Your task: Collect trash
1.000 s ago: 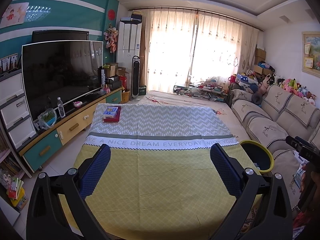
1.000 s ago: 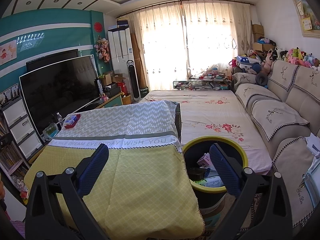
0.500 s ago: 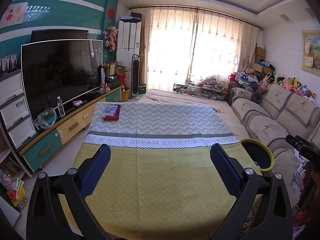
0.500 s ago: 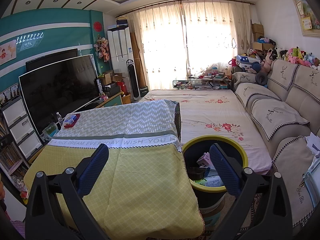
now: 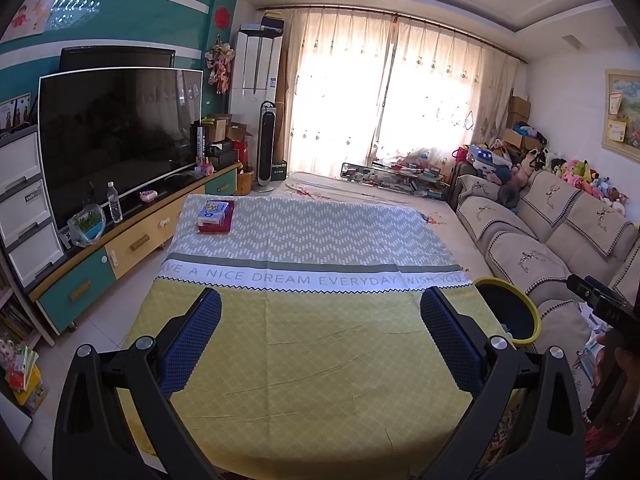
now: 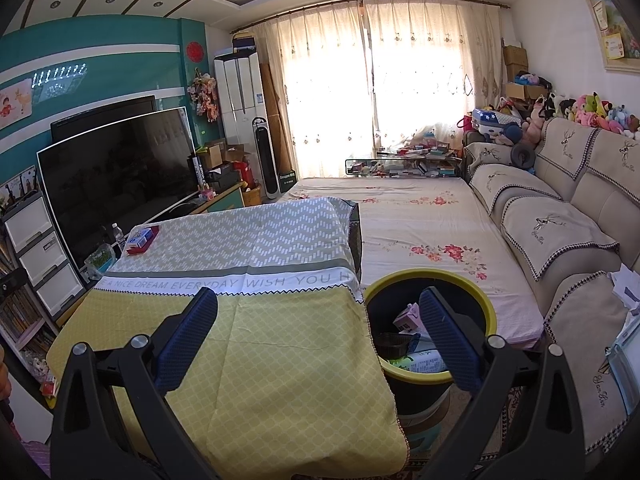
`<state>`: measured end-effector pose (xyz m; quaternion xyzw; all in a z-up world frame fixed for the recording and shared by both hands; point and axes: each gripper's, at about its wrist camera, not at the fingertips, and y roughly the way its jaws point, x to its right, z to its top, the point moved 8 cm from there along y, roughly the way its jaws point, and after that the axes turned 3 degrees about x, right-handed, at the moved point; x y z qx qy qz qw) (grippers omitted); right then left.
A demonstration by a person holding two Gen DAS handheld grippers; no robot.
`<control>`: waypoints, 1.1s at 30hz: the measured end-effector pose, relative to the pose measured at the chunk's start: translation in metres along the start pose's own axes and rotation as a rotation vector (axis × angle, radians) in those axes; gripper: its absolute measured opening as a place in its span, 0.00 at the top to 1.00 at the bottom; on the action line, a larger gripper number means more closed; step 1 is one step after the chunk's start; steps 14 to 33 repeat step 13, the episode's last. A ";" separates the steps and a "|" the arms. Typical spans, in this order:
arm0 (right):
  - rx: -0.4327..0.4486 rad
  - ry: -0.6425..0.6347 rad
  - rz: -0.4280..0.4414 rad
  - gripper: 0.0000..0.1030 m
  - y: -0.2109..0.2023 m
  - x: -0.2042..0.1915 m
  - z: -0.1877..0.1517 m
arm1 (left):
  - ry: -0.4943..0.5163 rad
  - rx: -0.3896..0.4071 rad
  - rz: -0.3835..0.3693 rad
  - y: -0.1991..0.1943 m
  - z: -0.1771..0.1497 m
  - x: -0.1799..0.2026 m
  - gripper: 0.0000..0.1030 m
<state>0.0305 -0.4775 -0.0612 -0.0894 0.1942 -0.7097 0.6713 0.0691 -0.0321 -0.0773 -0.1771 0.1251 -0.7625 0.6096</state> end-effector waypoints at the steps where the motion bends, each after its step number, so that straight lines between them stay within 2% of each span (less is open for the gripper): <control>1: -0.001 0.000 0.000 0.07 0.001 0.000 -0.002 | 0.004 0.007 0.001 0.000 0.001 0.001 0.05; 8: -0.013 -0.023 0.023 0.07 0.017 -0.007 0.000 | 0.038 -0.026 0.008 0.019 0.009 0.000 0.05; 11: -0.045 -0.056 0.050 0.07 0.048 -0.023 0.011 | 0.046 -0.051 0.034 0.052 0.018 -0.012 0.05; 13: -0.096 -0.068 0.074 0.07 0.083 -0.039 0.019 | 0.040 -0.075 0.059 0.084 0.026 -0.026 0.05; 33: -0.096 -0.068 0.074 0.07 0.083 -0.039 0.019 | 0.040 -0.075 0.059 0.084 0.026 -0.026 0.05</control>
